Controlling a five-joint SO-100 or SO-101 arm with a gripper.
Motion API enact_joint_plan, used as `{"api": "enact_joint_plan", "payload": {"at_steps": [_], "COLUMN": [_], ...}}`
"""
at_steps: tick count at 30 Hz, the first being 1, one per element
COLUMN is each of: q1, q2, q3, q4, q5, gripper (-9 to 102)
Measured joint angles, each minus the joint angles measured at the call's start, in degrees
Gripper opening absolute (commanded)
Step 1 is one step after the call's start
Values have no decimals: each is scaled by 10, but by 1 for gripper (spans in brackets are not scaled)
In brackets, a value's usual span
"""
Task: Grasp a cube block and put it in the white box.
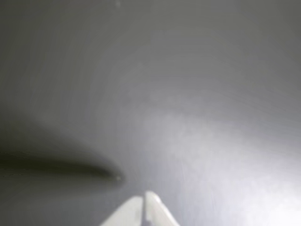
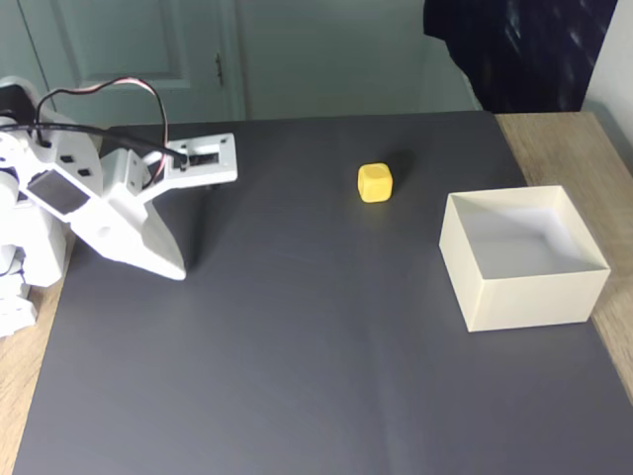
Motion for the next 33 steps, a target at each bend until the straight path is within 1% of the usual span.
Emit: {"api": "enact_joint_plan", "payload": {"at_steps": [2, 4, 10, 13, 17, 22, 33], "q1": [-12, -25, -40, -40, -42, -59, -98], "q2": [-6, -56, -289, -417, -562, -686, -864], "q3": [-18, -43, -173, -270, -403, -526, -632], "q4": [-17, -49, -186, -236, -266, -287, -331], "q5": [-3, -9, -19, -19, -23, -23, -53], "gripper": [0, 0, 0, 0, 0, 0, 0]}}
